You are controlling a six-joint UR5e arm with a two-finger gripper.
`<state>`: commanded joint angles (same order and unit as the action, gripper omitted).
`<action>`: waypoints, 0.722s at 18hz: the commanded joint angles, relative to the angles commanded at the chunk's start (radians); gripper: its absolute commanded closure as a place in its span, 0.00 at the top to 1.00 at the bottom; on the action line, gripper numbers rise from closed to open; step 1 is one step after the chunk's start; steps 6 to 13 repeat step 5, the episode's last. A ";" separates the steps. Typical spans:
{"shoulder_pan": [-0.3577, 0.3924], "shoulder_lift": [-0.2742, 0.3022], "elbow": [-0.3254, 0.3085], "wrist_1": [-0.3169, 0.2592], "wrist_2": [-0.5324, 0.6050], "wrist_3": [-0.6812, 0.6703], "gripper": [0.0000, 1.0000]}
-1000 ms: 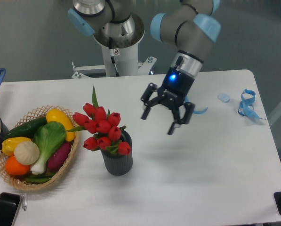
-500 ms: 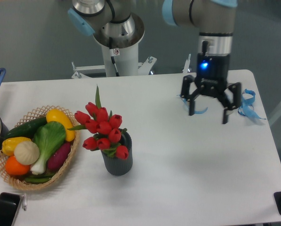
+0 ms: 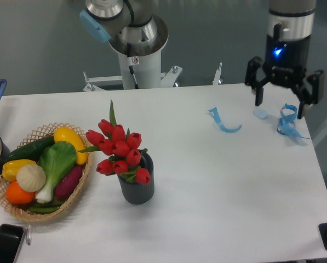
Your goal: Insert the flowers into the vase
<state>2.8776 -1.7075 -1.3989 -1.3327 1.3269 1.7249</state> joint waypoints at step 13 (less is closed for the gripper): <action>0.031 0.017 -0.025 -0.011 -0.002 0.054 1.00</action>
